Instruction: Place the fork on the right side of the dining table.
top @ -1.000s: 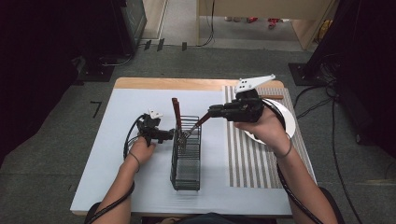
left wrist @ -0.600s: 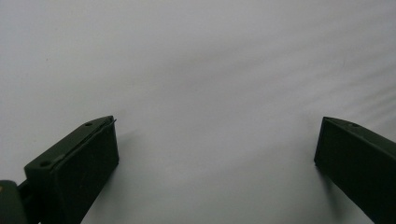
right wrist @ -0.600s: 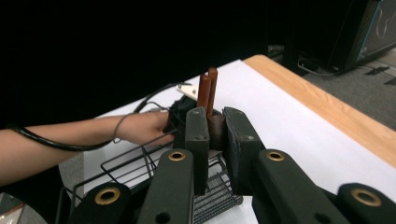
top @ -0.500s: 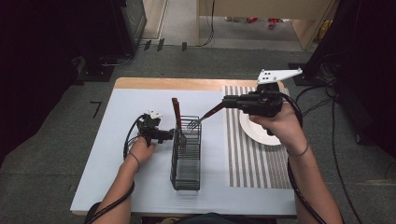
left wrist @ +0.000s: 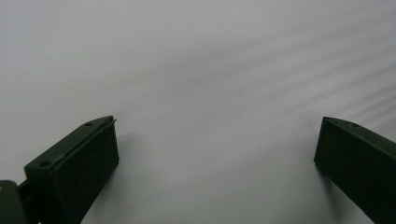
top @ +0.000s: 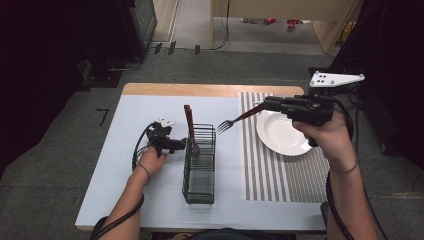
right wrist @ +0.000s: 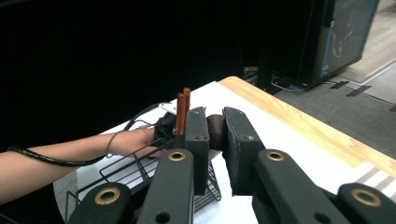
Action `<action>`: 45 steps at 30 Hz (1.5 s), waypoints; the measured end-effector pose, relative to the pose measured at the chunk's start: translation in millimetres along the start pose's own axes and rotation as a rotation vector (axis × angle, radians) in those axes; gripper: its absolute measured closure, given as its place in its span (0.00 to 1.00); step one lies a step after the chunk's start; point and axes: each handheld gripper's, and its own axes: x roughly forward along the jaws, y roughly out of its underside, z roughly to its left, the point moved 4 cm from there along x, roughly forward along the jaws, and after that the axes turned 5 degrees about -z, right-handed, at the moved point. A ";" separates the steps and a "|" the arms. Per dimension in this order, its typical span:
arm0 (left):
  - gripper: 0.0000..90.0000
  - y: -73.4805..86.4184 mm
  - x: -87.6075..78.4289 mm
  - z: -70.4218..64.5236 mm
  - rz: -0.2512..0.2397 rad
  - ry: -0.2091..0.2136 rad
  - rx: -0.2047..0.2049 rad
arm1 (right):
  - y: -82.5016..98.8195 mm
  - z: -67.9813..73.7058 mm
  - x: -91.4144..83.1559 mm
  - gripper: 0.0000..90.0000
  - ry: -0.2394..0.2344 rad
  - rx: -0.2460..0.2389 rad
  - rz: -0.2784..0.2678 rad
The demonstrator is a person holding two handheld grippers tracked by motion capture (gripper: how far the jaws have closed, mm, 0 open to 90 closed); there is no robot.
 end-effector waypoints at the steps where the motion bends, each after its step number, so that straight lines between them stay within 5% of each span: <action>1: 0.00 0.0 0.0 0.0 0.000 0.000 0.000 | 0.4 -1.0 -3.1 0.91 0.007 -0.002 -0.001; 22: 0.00 0.0 0.0 0.0 0.000 0.000 0.000 | 35.0 -21.1 -21.8 0.91 0.129 0.058 0.075; 45: 0.00 0.0 0.0 0.0 0.000 0.000 0.000 | 77.5 -29.3 -43.1 0.91 0.197 0.133 0.123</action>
